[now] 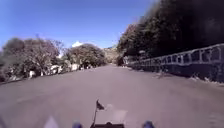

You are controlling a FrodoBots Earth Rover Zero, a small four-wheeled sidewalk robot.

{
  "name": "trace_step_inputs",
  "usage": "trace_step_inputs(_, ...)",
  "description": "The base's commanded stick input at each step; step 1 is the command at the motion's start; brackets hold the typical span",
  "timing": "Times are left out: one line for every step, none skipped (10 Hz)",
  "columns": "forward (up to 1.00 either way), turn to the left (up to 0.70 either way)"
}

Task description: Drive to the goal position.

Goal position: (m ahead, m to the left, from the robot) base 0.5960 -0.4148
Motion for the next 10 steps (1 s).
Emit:
trace_step_inputs(0.5, 0.0)
trace_step_inputs(0.5, 0.0)
trace_step_inputs(0.5, 0.0)
trace_step_inputs(0.5, 0.0)
trace_step_inputs(0.5, 0.0)
trace_step_inputs(0.5, 0.0)
trace_step_inputs(0.5, 0.0)
trace_step_inputs(0.5, 0.0)
trace_step_inputs(0.5, 0.0)
trace_step_inputs(0.5, 0.0)
